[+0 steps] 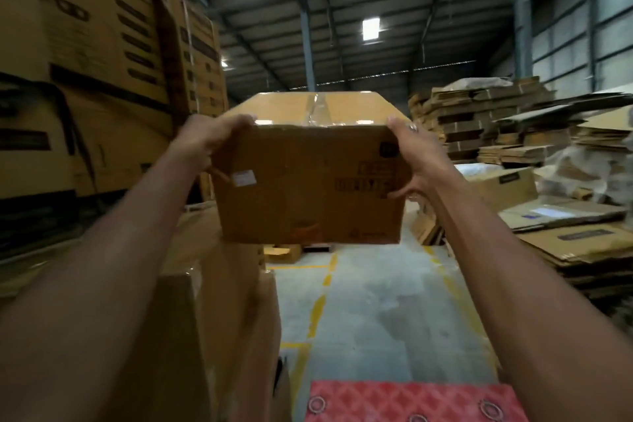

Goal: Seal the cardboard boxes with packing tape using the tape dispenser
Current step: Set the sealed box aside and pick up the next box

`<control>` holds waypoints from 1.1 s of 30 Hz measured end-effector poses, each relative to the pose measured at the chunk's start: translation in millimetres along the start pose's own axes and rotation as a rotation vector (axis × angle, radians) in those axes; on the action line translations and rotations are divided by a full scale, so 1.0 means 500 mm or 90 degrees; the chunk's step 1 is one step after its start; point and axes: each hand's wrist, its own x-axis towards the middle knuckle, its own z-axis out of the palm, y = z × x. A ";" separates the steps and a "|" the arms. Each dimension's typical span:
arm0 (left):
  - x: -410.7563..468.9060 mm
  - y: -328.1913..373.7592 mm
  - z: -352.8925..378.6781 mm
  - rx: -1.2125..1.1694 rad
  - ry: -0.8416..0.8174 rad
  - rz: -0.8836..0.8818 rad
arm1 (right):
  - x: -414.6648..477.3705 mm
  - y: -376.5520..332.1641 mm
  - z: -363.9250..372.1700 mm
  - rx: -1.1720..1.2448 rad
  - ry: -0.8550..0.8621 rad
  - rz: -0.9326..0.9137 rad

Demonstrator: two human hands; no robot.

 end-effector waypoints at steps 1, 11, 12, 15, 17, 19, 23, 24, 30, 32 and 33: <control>-0.002 0.015 -0.034 0.015 0.019 0.005 | 0.004 -0.026 0.026 -0.006 -0.022 -0.012; -0.078 0.077 -0.388 0.109 0.176 -0.012 | -0.051 -0.153 0.307 -0.040 -0.183 -0.078; -0.089 0.077 -0.410 0.124 0.195 -0.019 | -0.063 -0.156 0.325 -0.045 -0.199 -0.078; -0.123 0.061 -0.467 0.167 0.247 -0.047 | -0.091 -0.149 0.379 -0.042 -0.255 -0.041; -0.133 0.037 -0.494 0.188 0.243 -0.091 | -0.108 -0.135 0.402 -0.052 -0.276 -0.026; -0.135 0.011 -0.510 0.196 0.236 -0.120 | -0.120 -0.118 0.415 -0.066 -0.300 -0.015; -0.120 -0.023 -0.514 0.252 0.232 -0.121 | -0.115 -0.069 0.439 -0.063 -0.292 -0.062; -0.113 -0.021 -0.510 0.285 0.245 -0.115 | -0.109 -0.060 0.444 -0.067 -0.274 -0.094; -0.101 0.024 -0.385 0.603 0.448 0.173 | -0.094 -0.035 0.430 -0.084 -0.076 -0.218; -0.099 0.025 -0.308 0.556 0.398 0.299 | -0.090 -0.036 0.408 -0.069 -0.059 -0.234; -0.101 0.022 -0.263 0.510 0.338 0.342 | -0.089 -0.036 0.391 -0.053 -0.052 -0.229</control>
